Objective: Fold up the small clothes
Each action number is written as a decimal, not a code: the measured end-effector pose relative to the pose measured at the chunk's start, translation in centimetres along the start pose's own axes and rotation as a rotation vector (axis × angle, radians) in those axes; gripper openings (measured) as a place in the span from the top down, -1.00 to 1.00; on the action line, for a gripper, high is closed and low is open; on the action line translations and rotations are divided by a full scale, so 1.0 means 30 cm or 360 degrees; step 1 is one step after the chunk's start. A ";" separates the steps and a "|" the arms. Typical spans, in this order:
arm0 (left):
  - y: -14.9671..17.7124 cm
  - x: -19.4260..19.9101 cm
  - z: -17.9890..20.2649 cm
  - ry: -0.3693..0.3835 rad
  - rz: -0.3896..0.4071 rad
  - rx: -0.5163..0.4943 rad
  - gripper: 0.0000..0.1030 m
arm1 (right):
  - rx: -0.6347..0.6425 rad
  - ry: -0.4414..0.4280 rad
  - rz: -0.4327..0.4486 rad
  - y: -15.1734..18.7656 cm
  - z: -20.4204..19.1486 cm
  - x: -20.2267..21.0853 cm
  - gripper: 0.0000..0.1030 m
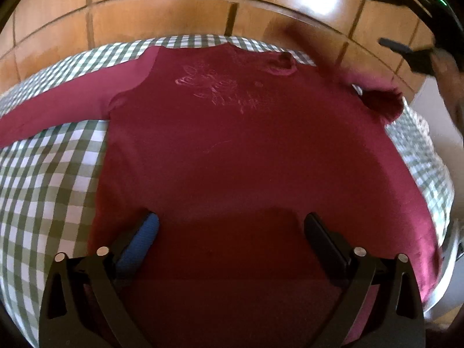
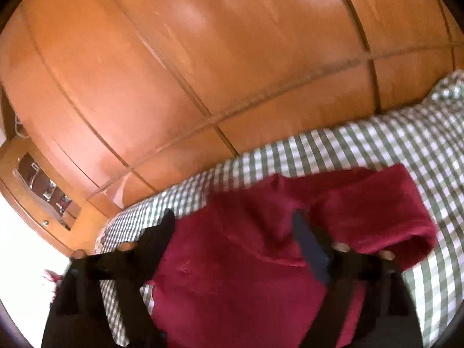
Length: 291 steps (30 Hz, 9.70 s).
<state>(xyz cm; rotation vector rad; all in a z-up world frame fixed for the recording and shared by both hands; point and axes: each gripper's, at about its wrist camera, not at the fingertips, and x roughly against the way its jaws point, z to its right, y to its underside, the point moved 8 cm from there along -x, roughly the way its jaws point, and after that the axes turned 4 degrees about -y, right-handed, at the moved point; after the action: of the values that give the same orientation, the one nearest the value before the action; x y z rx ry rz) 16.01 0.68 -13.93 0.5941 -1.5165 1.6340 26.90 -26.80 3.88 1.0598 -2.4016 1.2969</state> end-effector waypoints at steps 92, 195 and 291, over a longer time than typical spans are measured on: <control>-0.062 0.261 -1.376 -0.0415 0.0328 0.1786 0.07 | 0.0420 0.0694 -0.0323 0.669 0.173 -0.016 -0.97; -0.166 0.058 -0.454 -0.0290 0.0119 0.0779 -0.41 | 0.0518 0.0094 -0.0392 0.266 -0.441 -0.400 0.92; 0.031 0.228 -0.020 -0.0384 0.0205 0.0040 -0.72 | 0.0071 0.0729 -0.0383 0.679 0.348 0.344 -0.95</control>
<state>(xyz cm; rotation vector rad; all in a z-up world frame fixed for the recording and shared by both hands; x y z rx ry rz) 11.53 2.96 -9.15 0.7422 -1.7419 1.7297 7.12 -32.98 -10.28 0.9079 -1.8590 1.3387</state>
